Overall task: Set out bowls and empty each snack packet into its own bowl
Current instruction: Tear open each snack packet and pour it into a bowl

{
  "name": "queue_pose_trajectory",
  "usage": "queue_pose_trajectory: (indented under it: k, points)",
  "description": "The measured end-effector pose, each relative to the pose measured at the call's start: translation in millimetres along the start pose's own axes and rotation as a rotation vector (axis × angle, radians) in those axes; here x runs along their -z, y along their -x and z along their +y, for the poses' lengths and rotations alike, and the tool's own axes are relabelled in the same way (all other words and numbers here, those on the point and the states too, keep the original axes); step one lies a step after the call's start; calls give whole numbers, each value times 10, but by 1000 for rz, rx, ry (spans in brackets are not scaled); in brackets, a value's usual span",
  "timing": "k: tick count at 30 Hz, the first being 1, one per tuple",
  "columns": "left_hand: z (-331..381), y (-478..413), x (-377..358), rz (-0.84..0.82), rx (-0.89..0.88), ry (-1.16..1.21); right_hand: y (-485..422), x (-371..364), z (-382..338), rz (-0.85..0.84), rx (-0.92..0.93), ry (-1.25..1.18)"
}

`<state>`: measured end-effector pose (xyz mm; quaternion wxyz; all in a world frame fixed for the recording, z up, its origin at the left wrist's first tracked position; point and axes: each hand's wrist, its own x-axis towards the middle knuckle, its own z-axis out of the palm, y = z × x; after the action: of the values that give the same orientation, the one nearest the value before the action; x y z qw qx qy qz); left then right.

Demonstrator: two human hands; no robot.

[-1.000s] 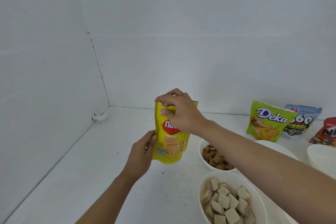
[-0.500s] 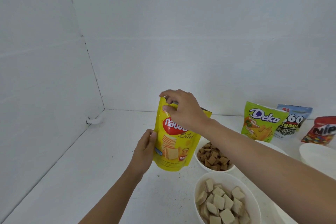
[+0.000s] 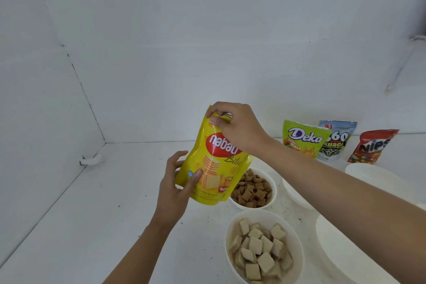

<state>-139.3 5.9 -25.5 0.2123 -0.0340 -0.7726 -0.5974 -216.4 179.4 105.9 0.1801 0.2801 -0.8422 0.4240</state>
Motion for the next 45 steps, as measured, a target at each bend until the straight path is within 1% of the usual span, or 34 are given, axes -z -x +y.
queue_pose_trajectory:
  k: [5,10,13,18,20,23,25,30,32,34,37,40,45]
  points:
    - [60,-73,-219,62,125,163,94,304,86,53,-52,-83]
    - [180,-40,-546,-29,289,323,289,576,261,105,-67,-183]
    - [301,-14,-804,-17,338,371,396,785,395,128,-46,-234]
    - [488,80,-1249,76,280,329,596,1247,702,114,-42,-261]
    - [588,140,-1441,142,249,309,699,1416,832,102,-41,-252]
    - [756,265,-1702,247,166,280,849,1628,999,78,-45,-244]
    - [875,366,-1839,270,113,253,925,1759,1088,63,-44,-269]
    - [1077,620,-2096,267,66,218,1064,1980,1264,47,-109,-444]
    - [1127,702,-2163,281,74,205,1130,2042,1299,50,-145,-514]
    - [1162,774,-2181,275,83,226,1189,2095,1320,55,-163,-568]
    - [1182,859,-2171,215,127,308,1260,2148,1339,62,-209,-637]
    - [1211,935,-2168,165,178,345,1322,2176,1342,51,-237,-661]
    - [1284,996,-2152,126,203,306,1458,2198,1346,57,-234,-657]
